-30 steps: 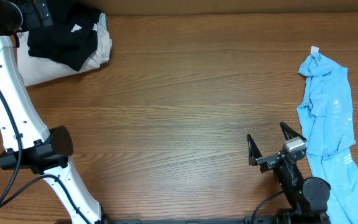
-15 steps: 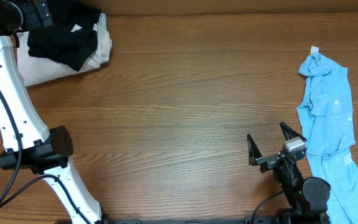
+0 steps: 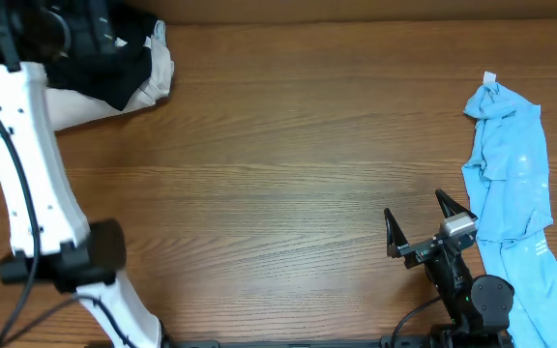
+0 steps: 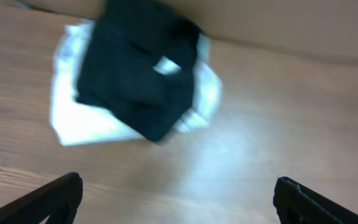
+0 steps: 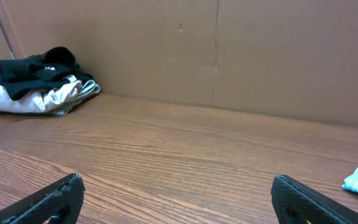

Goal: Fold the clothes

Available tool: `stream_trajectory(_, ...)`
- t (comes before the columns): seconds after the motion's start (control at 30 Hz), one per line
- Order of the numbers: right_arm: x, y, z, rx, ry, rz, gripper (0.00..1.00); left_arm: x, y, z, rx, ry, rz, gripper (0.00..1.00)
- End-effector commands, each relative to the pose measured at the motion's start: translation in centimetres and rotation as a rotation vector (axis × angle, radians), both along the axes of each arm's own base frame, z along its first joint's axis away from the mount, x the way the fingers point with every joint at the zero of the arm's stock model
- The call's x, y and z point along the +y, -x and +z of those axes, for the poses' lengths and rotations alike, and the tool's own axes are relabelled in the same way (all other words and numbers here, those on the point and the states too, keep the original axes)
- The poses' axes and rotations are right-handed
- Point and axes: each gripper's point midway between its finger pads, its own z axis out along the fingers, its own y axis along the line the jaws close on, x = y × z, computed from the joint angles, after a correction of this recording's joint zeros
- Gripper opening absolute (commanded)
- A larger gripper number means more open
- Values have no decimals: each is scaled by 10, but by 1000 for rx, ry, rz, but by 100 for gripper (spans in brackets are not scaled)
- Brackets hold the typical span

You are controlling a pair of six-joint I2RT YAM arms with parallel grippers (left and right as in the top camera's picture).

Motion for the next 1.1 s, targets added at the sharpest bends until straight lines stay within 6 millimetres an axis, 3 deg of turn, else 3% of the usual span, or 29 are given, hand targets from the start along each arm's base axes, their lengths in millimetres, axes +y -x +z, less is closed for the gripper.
stream_trajectory(0.0, -1, 0, -1, -9, 0, -7, 100, -51, 50, 29, -36, -3, -117, 100)
stream_trajectory(0.17, -1, 0, -1, -9, 0, -7, 100, -93, 81, 18, -84, -7, -235, 100)
stream_trajectory(0.37, -1, 0, -1, -9, 0, -7, 100, -121, 83, -4, -325, 108, -298, 100)
stream_trajectory(0.53, -1, 0, -1, -9, 0, -7, 100, -120, 99, -30, -509, 186, -245, 100)
stream_trajectory(0.73, -1, 0, -1, -9, 0, -7, 100, -109, 137, -62, -770, 166, -232, 100)
stream_trajectory(1.07, -1, 0, -1, -9, 0, -7, 100, -88, 185, -128, -890, 92, -201, 100)
